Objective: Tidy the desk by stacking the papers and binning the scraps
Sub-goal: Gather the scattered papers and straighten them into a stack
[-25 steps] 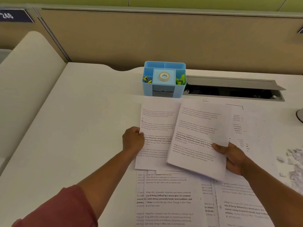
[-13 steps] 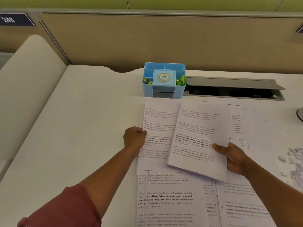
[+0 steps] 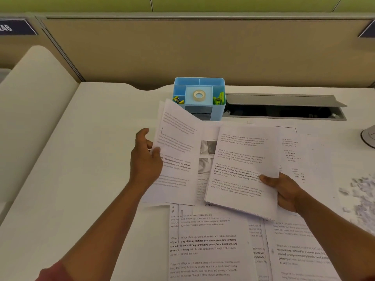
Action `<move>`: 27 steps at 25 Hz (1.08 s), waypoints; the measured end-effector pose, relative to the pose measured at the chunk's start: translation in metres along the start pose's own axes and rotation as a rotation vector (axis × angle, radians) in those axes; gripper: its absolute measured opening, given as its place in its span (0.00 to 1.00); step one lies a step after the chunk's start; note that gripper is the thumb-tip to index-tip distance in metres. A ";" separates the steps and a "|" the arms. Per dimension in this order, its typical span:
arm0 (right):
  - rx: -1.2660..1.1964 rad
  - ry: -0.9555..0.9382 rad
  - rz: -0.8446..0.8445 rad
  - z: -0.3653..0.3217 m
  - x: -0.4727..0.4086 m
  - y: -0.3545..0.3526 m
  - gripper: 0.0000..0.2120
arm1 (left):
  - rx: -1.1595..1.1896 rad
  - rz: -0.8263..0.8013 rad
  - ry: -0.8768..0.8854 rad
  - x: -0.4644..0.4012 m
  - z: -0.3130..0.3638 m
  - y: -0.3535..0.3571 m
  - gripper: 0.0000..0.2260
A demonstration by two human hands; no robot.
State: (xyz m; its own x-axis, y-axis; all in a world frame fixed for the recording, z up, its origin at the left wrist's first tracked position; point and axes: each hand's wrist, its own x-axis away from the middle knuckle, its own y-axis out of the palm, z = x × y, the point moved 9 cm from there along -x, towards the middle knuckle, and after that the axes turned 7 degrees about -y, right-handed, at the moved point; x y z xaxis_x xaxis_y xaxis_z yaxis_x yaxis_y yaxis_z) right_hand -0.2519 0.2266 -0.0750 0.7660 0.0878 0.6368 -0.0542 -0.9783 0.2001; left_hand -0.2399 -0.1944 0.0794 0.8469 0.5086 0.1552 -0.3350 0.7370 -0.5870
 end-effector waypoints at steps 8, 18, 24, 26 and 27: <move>-0.010 -0.006 0.019 -0.001 0.003 0.002 0.21 | -0.080 -0.251 0.101 0.000 0.055 -0.038 0.08; 0.028 -0.066 -0.064 -0.014 0.021 0.029 0.23 | 0.501 -0.395 -0.018 0.014 0.078 -0.015 0.11; 0.025 -0.152 -0.133 -0.031 0.055 0.069 0.19 | 0.334 -0.403 -0.298 0.034 0.002 0.075 0.11; 0.037 -0.148 -0.142 -0.031 0.066 0.077 0.19 | 0.306 -0.429 -0.318 0.044 -0.007 0.087 0.10; 0.042 -0.140 -0.141 -0.030 0.070 0.080 0.20 | 0.288 -0.454 -0.323 0.047 -0.010 0.092 0.10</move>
State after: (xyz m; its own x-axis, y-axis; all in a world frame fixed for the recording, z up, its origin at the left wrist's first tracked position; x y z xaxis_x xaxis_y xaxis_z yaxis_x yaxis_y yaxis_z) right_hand -0.2218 0.1601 0.0081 0.8459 0.2001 0.4943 0.0841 -0.9654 0.2469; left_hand -0.2264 -0.1069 0.0249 0.7785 0.1925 0.5974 -0.1071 0.9786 -0.1757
